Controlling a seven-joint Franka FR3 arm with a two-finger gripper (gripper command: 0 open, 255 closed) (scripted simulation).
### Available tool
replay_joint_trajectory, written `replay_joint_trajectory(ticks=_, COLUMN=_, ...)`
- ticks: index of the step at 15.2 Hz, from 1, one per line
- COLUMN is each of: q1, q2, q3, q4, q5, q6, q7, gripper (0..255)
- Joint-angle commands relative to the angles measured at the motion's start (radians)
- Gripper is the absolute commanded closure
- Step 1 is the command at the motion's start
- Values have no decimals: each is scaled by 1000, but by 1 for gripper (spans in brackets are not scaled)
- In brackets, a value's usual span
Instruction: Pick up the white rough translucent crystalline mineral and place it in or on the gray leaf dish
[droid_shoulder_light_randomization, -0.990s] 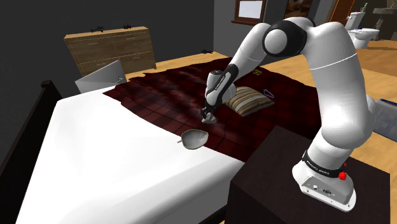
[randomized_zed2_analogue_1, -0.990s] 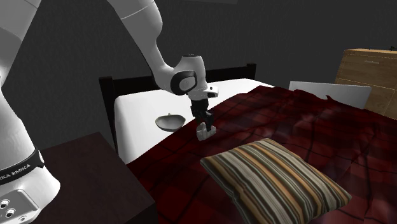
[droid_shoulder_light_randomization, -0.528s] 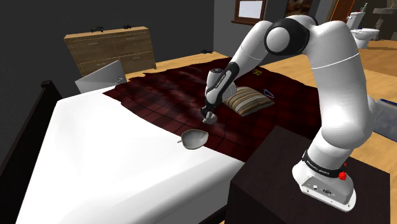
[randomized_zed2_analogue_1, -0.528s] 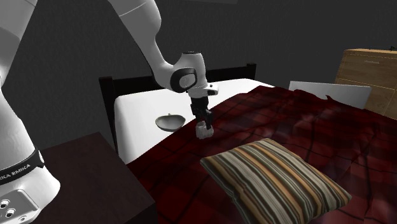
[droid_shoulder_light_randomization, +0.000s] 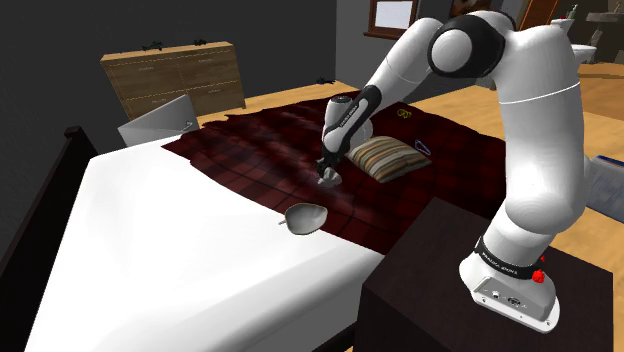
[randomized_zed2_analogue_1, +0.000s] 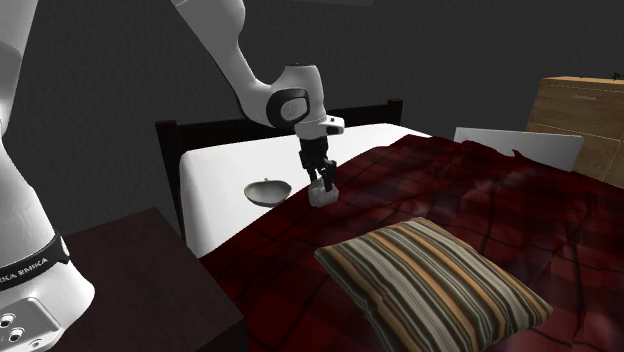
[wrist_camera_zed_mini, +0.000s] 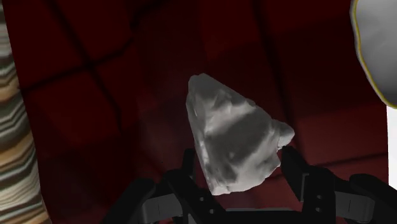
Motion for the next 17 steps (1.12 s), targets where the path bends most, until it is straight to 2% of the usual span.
replay_joint_trajectory(ticks=1, q1=0, q2=-26, q3=0, q4=-4, q5=0, q6=-22, q7=0, gripper=255)
replay_joint_trajectory(ticks=12, q1=0, q2=-140, q3=0, q4=-4, q5=0, q6=-136, q7=-1, gripper=255)
replay_joint_trajectory(ticks=17, q1=99, q2=-196, q3=5, q4=-66, q5=-47, q6=-133, q7=141, gripper=255)
